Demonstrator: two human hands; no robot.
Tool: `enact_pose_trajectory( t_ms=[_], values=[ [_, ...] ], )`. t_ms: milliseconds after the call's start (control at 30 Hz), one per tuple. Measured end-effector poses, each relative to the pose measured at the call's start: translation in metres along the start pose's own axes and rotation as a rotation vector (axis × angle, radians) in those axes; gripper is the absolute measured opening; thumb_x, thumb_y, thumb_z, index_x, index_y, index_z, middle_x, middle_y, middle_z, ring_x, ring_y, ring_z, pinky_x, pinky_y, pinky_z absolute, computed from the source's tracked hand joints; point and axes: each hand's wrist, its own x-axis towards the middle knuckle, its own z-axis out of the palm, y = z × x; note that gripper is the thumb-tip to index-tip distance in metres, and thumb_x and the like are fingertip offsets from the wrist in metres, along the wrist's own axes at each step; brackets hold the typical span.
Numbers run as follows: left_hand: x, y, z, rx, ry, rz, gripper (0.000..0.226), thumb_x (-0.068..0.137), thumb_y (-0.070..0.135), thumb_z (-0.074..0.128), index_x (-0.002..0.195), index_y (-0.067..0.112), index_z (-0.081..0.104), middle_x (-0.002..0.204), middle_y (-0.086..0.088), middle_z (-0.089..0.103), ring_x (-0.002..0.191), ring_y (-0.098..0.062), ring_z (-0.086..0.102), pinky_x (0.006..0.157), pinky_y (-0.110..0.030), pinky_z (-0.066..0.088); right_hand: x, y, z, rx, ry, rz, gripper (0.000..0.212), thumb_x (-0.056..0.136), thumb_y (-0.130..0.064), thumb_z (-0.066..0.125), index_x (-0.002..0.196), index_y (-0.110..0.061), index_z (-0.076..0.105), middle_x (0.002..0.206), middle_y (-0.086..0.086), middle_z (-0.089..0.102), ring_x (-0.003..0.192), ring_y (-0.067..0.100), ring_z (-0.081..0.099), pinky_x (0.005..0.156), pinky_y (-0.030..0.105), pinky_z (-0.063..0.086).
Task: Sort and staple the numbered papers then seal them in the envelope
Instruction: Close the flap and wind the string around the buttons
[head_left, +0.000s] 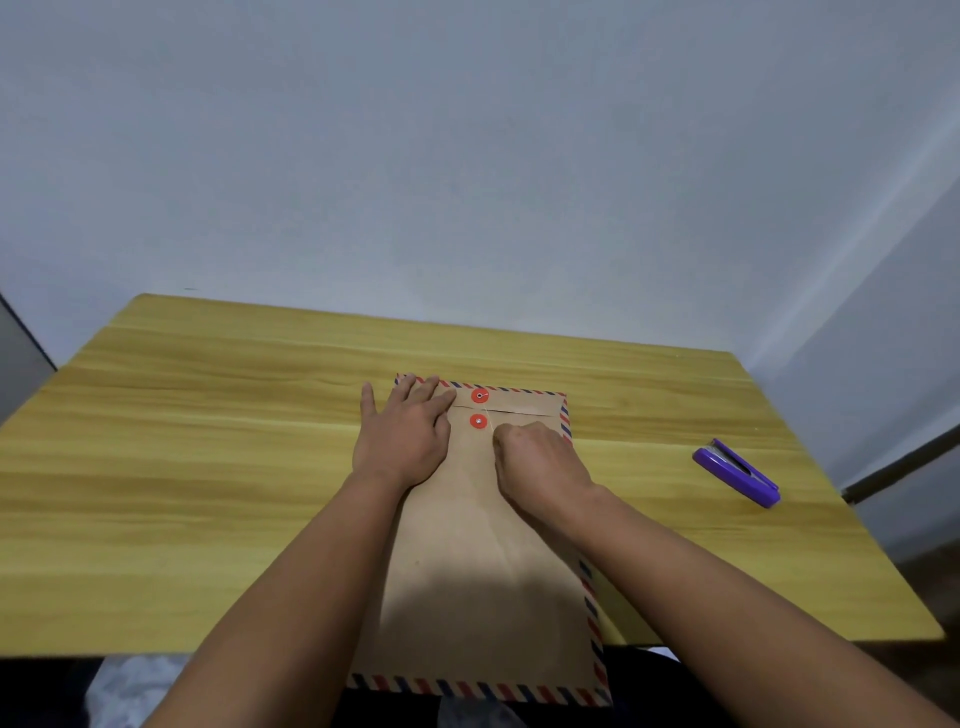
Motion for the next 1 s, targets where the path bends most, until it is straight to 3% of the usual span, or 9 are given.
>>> enact_pose_trajectory(
  t_ms=[167, 367, 500, 600, 733, 867, 1000],
  values=[
    [-0.001, 0.0, 0.0, 0.002, 0.003, 0.001, 0.05, 0.104, 0.036, 0.029, 0.153, 0.04, 0.038, 0.166, 0.01, 0.028, 0.157, -0.017, 0.013, 0.122, -0.066, -0.002, -0.001, -0.001, -0.007, 0.016, -0.028, 0.055, 0.016, 0.094, -0.002, 0.049, 0.096, -0.006, 0.065, 0.1, 0.016, 0.067, 0.086, 0.036, 0.064, 0.065, 0.036, 0.042],
    [-0.001, 0.0, 0.0, 0.0, 0.004, -0.002, 0.05, 0.104, 0.036, 0.029, 0.153, 0.04, 0.039, 0.166, 0.011, 0.029, 0.157, -0.016, 0.013, 0.122, -0.066, -0.002, -0.005, -0.011, -0.017, -0.014, -0.044, 0.045, 0.014, 0.095, -0.001, 0.05, 0.088, -0.012, 0.055, 0.095, 0.015, 0.06, 0.086, 0.037, 0.06, 0.067, 0.035, 0.038],
    [-0.002, 0.0, 0.001, -0.005, 0.018, -0.002, 0.049, 0.104, 0.036, 0.03, 0.152, 0.039, 0.041, 0.165, 0.011, 0.03, 0.156, -0.017, 0.015, 0.122, -0.066, 0.0, 0.0, -0.016, -0.022, 0.039, -0.067, 0.112, 0.032, 0.094, -0.004, 0.055, 0.069, -0.013, 0.038, 0.076, 0.005, 0.045, 0.08, 0.033, 0.052, 0.066, 0.034, 0.039],
    [-0.002, 0.0, 0.001, -0.003, 0.016, -0.002, 0.049, 0.104, 0.036, 0.03, 0.152, 0.039, 0.041, 0.165, 0.011, 0.03, 0.156, -0.016, 0.015, 0.122, -0.066, 0.0, 0.004, -0.019, -0.029, 0.03, -0.106, 0.115, 0.038, 0.094, -0.005, 0.057, 0.067, -0.016, 0.033, 0.071, 0.0, 0.035, 0.078, 0.03, 0.048, 0.063, 0.033, 0.037],
    [-0.001, -0.001, 0.002, -0.003, 0.016, 0.001, 0.049, 0.104, 0.035, 0.03, 0.152, 0.038, 0.041, 0.165, 0.011, 0.03, 0.156, -0.016, 0.015, 0.122, -0.065, -0.001, 0.012, -0.024, -0.029, 0.074, -0.144, 0.086, 0.03, 0.093, -0.007, 0.059, 0.067, -0.014, 0.044, 0.071, 0.003, 0.045, 0.066, 0.025, 0.05, 0.059, 0.032, 0.038],
    [0.001, -0.005, 0.004, -0.035, 0.048, -0.002, 0.047, 0.106, 0.025, 0.032, 0.151, 0.027, 0.045, 0.163, 0.011, 0.035, 0.155, -0.014, 0.021, 0.125, -0.057, 0.004, 0.023, -0.028, -0.026, 0.151, -0.15, -0.061, 0.018, 0.088, -0.013, 0.06, 0.077, -0.014, 0.074, 0.082, 0.002, 0.07, 0.078, 0.027, 0.065, 0.07, 0.039, 0.058],
    [0.004, -0.01, 0.007, -0.076, 0.065, 0.017, 0.044, 0.106, 0.022, 0.032, 0.145, 0.023, 0.052, 0.161, 0.009, 0.04, 0.154, -0.014, 0.024, 0.126, -0.049, 0.009, 0.04, -0.029, -0.031, 0.299, -0.152, -0.123, 0.018, 0.088, -0.018, 0.063, 0.08, -0.017, 0.078, 0.076, -0.005, 0.071, 0.075, 0.019, 0.064, 0.071, 0.034, 0.057]
  ],
)
